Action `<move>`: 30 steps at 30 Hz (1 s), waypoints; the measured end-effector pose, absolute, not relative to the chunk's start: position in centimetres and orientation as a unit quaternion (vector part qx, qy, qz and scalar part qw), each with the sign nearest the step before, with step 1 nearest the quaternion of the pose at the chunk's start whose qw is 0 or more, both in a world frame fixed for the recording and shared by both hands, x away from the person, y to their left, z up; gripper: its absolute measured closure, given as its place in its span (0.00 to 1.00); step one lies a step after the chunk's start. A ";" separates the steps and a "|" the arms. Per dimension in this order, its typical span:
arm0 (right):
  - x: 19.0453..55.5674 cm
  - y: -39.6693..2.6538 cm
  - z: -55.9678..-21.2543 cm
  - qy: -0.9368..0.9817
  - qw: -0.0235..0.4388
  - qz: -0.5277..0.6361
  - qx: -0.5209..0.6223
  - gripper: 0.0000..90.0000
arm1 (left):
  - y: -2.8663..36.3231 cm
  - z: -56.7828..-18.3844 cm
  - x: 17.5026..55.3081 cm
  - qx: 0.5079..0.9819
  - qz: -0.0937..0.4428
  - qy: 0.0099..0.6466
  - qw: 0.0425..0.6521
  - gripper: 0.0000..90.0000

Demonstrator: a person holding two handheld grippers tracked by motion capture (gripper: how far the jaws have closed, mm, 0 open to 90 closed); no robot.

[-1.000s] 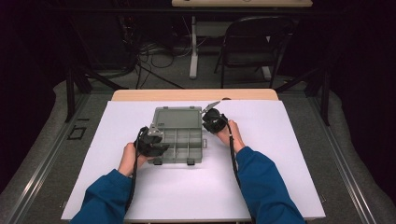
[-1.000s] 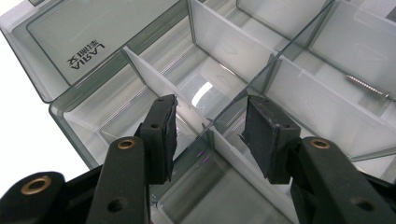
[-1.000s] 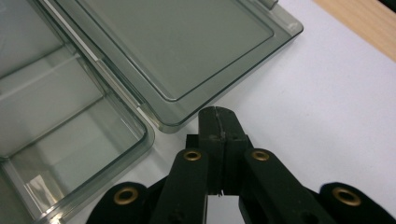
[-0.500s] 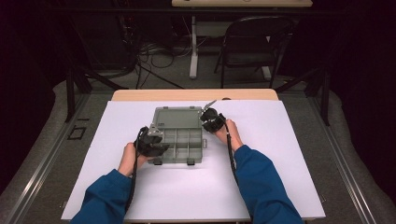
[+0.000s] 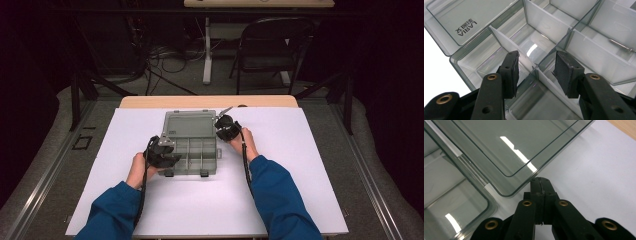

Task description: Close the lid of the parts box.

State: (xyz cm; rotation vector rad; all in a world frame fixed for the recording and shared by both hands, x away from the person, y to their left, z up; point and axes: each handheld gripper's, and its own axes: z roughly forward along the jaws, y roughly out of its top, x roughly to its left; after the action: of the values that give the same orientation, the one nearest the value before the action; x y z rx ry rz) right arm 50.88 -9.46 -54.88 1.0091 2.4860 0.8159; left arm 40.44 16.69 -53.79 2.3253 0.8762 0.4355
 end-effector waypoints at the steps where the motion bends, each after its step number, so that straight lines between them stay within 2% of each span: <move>1: 50.9 -9.5 -54.9 0.873 0.168 0.289 0.356 1.00 | 16.7 -53.8 40.4 0.878 0.164 0.331 0.305 0.61; 11: 50.8 -9.8 -54.7 0.860 0.168 0.311 0.368 1.00 | 16.7 -53.8 40.4 0.879 0.165 0.328 0.304 0.61; 30: 50.6 -10.3 -53.5 0.842 0.200 0.350 0.357 1.00 | 16.7 -53.8 40.4 0.879 0.165 0.329 0.304 0.61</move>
State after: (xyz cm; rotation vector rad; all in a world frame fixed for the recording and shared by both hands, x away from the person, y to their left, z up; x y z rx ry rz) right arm 50.63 -10.26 -53.47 0.9989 2.3539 0.9785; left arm 40.44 16.67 -53.81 2.3276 0.8717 0.4382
